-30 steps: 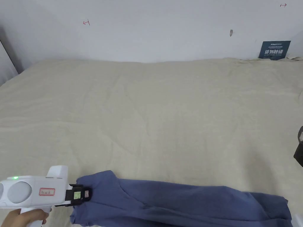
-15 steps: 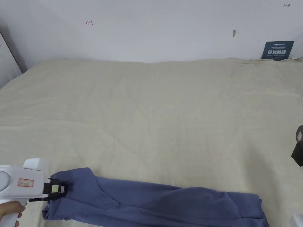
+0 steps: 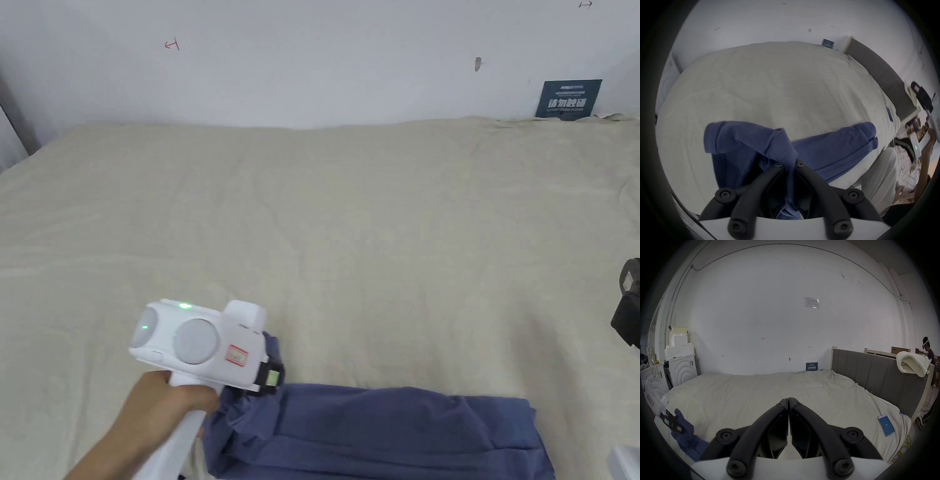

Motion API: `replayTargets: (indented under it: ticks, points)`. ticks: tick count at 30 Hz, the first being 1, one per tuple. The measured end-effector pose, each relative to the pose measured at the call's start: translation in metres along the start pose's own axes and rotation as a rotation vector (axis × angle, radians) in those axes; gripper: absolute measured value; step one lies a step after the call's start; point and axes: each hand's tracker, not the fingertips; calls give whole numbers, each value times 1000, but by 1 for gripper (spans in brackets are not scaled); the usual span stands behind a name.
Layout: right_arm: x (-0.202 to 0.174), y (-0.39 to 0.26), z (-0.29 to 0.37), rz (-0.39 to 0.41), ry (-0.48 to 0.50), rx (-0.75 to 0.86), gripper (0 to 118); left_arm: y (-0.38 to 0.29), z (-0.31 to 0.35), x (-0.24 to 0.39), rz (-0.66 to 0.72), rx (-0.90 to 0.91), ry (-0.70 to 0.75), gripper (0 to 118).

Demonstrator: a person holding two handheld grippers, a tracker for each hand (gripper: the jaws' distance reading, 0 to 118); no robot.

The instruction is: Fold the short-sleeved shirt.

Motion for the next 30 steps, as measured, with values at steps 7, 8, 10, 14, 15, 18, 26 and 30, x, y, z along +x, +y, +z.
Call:
replayTargets:
  ticks: [7,8,10,14,15,18,26,30]
  points:
    - [12,-5,6,-6,-25,-7,0,8,-58,70,-108,-94,-59,5]
    - [14,-5,7,-8,-30,-8,0,6,-66,78,-133,-115,-58,5]
    - [19,-7,8,-11,-35,-10,0,2,-84,87,-167,-152,-17,5]
    - [27,-9,11,-15,-53,-12,0,-5,-102,99,-171,-166,14,5]
    - [27,-9,12,-16,-57,-14,0,-6,-103,102,-184,-165,36,6]
    - [28,-10,12,-23,-63,-19,0,-6,-103,110,-216,-168,60,17]
    - [23,-7,13,-22,-59,-19,0,0,-67,112,-113,-97,-113,113]
    - [18,-3,12,-19,-49,-14,0,2,-32,105,-97,18,-127,117]
